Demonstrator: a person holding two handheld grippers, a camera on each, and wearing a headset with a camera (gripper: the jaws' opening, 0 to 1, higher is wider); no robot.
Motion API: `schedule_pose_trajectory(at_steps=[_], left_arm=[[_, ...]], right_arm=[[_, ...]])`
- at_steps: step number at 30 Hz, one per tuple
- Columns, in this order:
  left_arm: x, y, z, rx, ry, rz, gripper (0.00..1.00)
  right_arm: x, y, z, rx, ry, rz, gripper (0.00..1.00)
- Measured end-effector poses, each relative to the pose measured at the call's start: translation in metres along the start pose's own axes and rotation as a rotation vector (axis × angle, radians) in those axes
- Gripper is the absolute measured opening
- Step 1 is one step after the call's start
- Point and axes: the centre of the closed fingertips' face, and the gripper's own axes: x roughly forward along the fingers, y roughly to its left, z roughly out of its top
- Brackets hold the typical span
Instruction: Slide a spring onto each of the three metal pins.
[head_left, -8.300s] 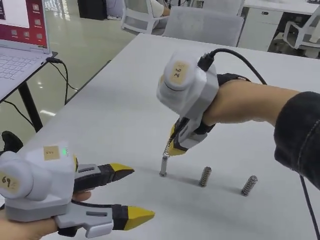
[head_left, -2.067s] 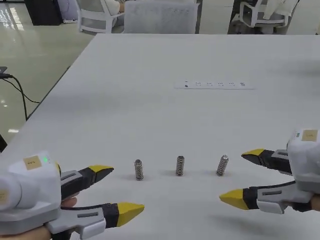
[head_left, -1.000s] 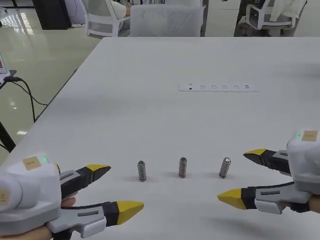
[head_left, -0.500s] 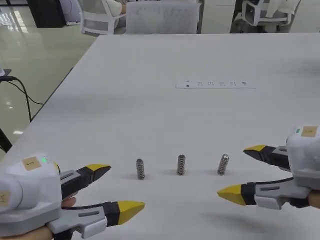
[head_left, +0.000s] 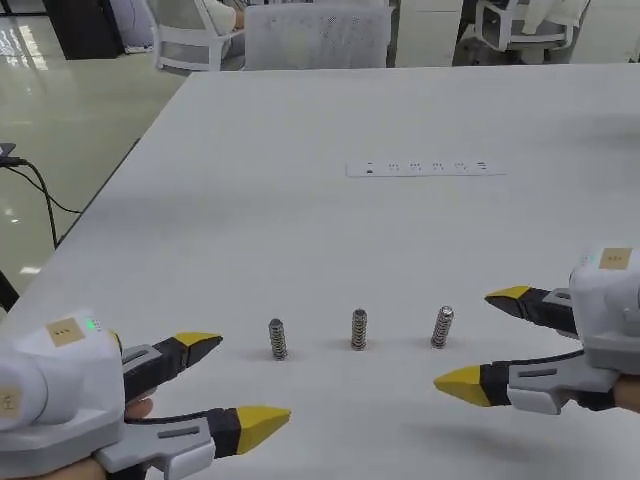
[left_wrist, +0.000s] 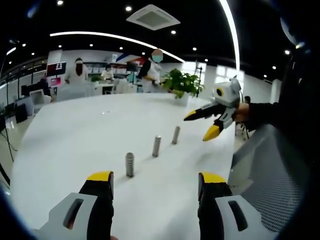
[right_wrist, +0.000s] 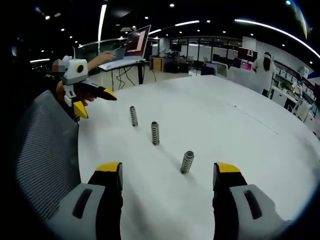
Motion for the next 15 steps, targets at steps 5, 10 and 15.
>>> schedule_pose_trajectory(at_steps=[5, 10, 15], left_arm=[[0.0005, -0.0004, -0.0015, 0.001, 0.006, -0.004, 0.64], [0.0011, -0.0007, -0.0025, 0.0, 0.01, -0.005, 0.64], [0.0011, -0.0009, -0.0029, -0.001, 0.014, -0.004, 0.64]], right_arm=[[0.0001, -0.0009, -0.001, 0.001, 0.001, -0.001, 0.73], [0.0004, -0.0003, -0.0009, 0.001, 0.002, 0.001, 0.73], [0.0009, 0.0003, -0.0013, -0.002, 0.004, 0.004, 0.73]])
